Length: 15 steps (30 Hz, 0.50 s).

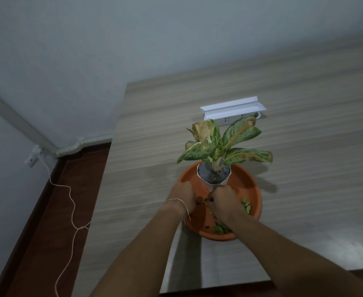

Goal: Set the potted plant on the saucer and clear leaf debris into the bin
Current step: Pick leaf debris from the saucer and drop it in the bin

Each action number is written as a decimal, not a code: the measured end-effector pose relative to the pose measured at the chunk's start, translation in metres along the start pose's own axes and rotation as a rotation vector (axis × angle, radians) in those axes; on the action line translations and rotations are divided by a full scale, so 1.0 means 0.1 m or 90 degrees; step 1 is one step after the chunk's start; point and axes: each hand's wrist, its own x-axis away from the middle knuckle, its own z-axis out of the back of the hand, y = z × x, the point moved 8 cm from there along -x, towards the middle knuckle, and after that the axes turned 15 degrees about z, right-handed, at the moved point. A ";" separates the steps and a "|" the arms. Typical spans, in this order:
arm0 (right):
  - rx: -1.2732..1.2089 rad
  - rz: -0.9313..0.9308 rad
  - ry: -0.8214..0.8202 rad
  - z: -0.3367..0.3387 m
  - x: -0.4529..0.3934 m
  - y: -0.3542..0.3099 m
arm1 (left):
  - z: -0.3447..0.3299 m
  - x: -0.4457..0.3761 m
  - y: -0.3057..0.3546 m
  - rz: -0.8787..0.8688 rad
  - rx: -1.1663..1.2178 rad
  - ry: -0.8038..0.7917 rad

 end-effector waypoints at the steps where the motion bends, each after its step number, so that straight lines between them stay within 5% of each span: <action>1: 0.000 0.005 0.004 0.03 -0.02 -0.03 | 0.03 0.00 -0.01 0.001 0.006 0.005; 15: 0.018 0.061 -0.025 0.11 -0.17 -0.23 | 0.24 0.09 -0.34 0.067 0.103 0.016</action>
